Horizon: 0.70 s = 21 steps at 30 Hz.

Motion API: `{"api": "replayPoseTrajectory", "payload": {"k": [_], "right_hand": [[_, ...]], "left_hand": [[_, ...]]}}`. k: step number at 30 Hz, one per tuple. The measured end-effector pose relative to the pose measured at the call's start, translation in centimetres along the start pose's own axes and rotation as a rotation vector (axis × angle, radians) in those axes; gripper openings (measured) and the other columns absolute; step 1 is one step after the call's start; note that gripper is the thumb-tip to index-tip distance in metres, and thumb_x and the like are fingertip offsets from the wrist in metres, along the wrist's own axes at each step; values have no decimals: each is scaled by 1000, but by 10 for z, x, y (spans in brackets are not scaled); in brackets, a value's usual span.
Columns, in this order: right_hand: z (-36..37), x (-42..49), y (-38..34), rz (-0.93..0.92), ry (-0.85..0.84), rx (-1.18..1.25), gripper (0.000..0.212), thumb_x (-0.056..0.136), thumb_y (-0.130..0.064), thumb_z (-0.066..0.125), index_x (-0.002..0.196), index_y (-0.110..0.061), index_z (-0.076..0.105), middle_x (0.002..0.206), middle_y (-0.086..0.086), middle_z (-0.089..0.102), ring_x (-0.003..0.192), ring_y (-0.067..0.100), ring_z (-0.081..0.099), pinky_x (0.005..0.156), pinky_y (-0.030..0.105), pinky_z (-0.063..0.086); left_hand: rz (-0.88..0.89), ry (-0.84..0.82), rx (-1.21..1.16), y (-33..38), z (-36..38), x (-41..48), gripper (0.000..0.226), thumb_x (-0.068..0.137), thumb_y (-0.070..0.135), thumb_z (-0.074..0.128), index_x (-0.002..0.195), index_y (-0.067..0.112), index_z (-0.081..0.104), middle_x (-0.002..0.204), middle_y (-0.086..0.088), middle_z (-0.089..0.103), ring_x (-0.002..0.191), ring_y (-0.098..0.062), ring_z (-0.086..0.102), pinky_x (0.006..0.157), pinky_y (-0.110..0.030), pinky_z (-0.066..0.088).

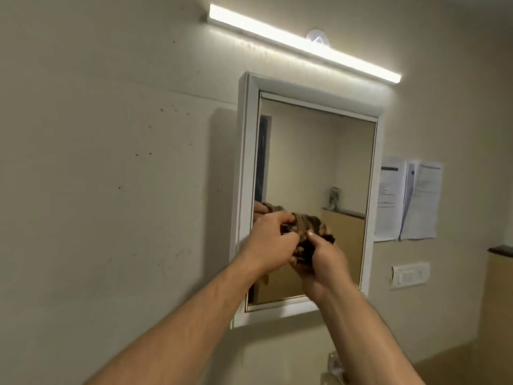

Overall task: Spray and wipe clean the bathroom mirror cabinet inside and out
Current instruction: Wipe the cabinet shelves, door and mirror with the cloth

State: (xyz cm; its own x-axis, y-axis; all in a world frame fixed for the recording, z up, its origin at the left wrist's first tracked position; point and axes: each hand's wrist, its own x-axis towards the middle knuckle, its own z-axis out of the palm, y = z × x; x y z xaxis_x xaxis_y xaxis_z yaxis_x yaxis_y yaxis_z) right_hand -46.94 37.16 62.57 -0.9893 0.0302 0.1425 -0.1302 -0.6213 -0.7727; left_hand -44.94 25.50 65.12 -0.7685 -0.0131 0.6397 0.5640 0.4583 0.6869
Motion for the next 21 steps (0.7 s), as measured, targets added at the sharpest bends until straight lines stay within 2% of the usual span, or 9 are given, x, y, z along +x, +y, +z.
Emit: {"api": "replayPoseTrajectory", "payload": {"k": [3,6,8,11,13,15,16,18,21], "right_hand": [[37,38,-46,-433,74,-155,34,100,-11,58,126,-33,64,124,2,69,113,24,68,91,48,60],[98,74,-99,-813,12,-447,52,99,-25,62,147,-37,45,152,-1,41,136,21,47,114,54,43],[141,98,-120,-965,-64,-722,64,102,-46,54,159,-32,27,167,3,18,153,29,22,125,57,22],[163,110,-104,-1191,-53,-1169,71,106,-60,27,166,-27,9,173,5,-12,159,26,-14,128,57,1],[138,109,-74,-1482,-259,-1334,62,109,-52,26,165,-29,13,174,4,-10,159,25,-12,129,52,-1],[84,118,-49,-1697,-504,-1506,57,111,-47,26,165,-32,18,174,3,-1,160,25,-1,128,50,-1],[54,125,-45,-1722,-555,-1594,54,111,-46,26,164,-35,19,174,1,5,160,25,4,128,52,-1],[10,136,-53,-1635,-475,-1736,51,110,-50,22,161,-44,19,171,-1,22,160,24,13,127,57,-1],[24,148,-85,-1247,-20,-1572,55,107,-56,15,160,-40,20,163,7,36,156,23,21,127,57,-8]], "left_hand": [[329,465,276,8,-30,10,37,85,20,54,121,26,57,115,13,55,94,7,56,71,-1,45],[328,725,348,-3,-52,35,42,94,30,52,133,20,46,136,3,43,121,-7,47,100,-20,42],[132,678,209,-11,-58,54,47,102,40,46,144,20,40,146,1,39,132,-16,42,109,-33,37],[-35,525,-203,-24,-61,74,50,106,45,36,150,21,41,151,2,45,137,-15,43,115,-32,32],[-34,452,-436,-30,-59,78,60,102,56,34,150,21,43,153,0,47,138,-13,45,119,-37,31],[-39,346,-471,-33,-53,77,77,93,74,29,152,25,41,155,1,44,140,-11,41,120,-38,29],[-53,316,-429,-35,-49,76,81,91,78,25,154,28,37,157,5,40,140,-6,37,119,-33,26],[-69,355,-338,-36,-42,75,81,89,76,23,157,31,27,160,10,32,134,2,28,111,-23,20],[-67,437,-251,-36,-36,74,84,86,76,23,158,33,22,161,11,29,134,-1,29,106,-24,21]]}}
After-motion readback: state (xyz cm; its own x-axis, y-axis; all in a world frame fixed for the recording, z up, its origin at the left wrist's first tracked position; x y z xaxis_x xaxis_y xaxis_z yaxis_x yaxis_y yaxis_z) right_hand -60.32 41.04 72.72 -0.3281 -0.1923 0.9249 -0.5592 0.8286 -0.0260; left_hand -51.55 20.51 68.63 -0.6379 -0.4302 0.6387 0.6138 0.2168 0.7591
